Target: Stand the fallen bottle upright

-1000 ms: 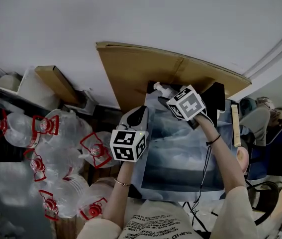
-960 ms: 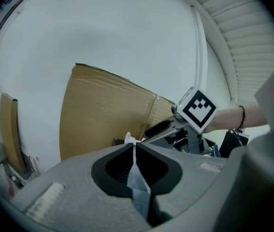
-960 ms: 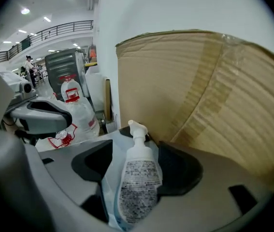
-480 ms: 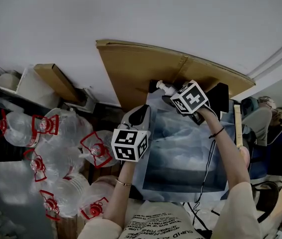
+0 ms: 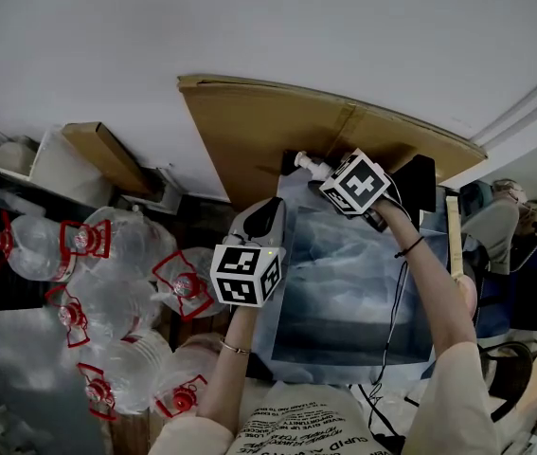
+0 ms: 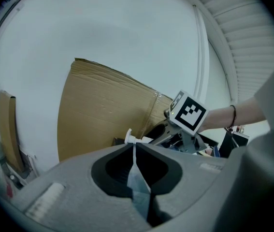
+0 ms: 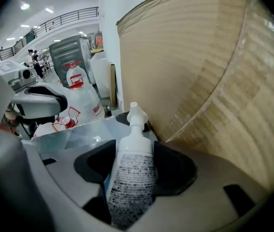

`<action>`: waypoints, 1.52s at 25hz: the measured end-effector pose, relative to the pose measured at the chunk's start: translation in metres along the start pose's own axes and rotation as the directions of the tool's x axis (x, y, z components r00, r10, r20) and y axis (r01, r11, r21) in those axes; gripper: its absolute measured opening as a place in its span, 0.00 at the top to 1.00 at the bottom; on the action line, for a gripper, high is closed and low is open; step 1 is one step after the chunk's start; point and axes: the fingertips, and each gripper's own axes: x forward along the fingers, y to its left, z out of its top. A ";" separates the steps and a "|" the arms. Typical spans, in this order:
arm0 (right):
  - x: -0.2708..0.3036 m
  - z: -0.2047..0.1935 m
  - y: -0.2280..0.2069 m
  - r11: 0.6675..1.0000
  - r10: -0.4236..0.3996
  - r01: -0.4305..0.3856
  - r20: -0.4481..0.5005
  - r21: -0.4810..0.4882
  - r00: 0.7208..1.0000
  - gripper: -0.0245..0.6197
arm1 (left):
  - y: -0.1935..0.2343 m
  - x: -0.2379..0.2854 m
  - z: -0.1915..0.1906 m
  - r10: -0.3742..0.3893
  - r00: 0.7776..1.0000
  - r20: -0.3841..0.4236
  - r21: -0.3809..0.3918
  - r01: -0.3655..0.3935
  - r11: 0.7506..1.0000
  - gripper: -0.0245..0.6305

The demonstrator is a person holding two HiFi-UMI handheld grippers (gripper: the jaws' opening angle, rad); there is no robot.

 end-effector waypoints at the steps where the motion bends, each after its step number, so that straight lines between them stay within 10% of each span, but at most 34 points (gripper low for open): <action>1: 0.000 0.000 0.001 1.000 0.000 0.000 -0.001 -0.005 1.000 0.58 | 0.000 0.000 0.000 0.000 1.000 -0.001 0.001 0.000 1.000 0.91; 28: -0.074 0.032 -0.014 0.982 -0.180 0.162 0.234 0.095 0.956 0.60 | -0.024 -0.006 0.019 -0.039 0.999 0.030 0.045 0.038 0.998 0.91; 38: -0.102 0.035 -0.025 0.888 -0.327 0.109 0.447 0.447 0.833 0.60 | -0.023 -0.014 0.017 -0.021 0.999 0.034 0.054 0.019 0.998 0.91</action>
